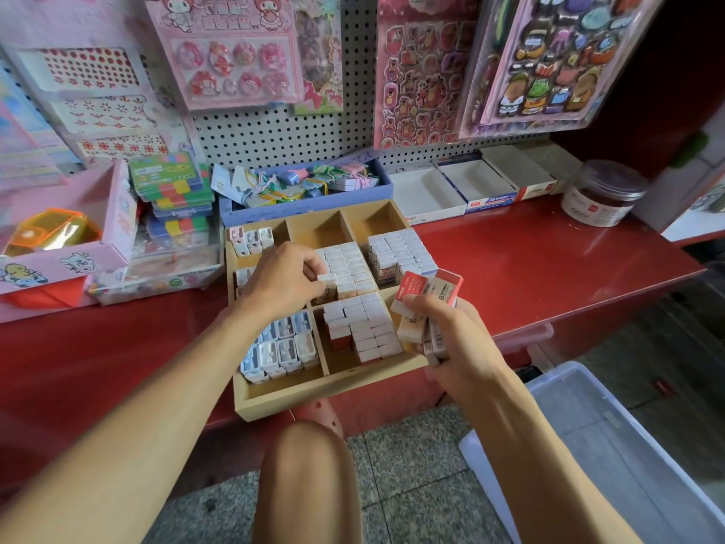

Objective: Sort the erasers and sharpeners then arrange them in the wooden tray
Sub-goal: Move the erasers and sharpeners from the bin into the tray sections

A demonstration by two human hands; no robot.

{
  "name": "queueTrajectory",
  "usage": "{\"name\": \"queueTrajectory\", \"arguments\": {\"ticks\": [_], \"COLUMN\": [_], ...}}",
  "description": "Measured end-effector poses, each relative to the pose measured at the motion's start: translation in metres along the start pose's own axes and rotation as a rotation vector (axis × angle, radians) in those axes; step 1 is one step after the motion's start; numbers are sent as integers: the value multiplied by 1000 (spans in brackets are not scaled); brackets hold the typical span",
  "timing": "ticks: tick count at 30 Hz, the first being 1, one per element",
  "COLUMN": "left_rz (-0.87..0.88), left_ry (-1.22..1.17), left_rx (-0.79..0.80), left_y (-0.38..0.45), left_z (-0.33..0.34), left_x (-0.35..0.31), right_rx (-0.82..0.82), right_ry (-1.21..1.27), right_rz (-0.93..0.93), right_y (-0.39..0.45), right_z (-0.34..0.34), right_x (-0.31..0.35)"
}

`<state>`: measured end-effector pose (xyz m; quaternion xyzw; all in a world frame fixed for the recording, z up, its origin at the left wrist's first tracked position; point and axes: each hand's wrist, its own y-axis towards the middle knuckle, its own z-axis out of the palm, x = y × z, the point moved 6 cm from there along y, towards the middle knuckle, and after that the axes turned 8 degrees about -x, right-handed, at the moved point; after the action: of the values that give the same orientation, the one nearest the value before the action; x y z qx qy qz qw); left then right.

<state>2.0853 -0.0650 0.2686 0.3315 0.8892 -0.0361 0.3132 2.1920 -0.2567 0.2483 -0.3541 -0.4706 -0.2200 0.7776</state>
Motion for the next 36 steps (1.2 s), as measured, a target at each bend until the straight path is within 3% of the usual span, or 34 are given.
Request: {"name": "queueTrajectory", "arguments": {"ticks": [10,15,18,21,25,31,36], "left_rz": [236,227,179,80,121,52,26], "left_ry": [150,204,-37,-469,-593,-537,-205], "left_rx": [-37,-4,-37,190,387,387,236], "left_y": [-2,-2,-6,-20,-36,-49,-59], "left_z": [11,8,-6,-5,1,-8,-14], "left_x": [-11,-16,-32,-53,-71,-56,-17], "right_rx": [12,57,81,92,169,132,28], "right_ry": [-32,-66,-88,-78,-84,-15,51], "right_rz": [16,1,-26,-23,-59,8,46], "right_y": [-1,-7,-9,-12,-17,-22,-30], "right_z": [3,6,8,10,18,4,-15], "right_x": [-4,0,3,4,4,-3,-4]}}
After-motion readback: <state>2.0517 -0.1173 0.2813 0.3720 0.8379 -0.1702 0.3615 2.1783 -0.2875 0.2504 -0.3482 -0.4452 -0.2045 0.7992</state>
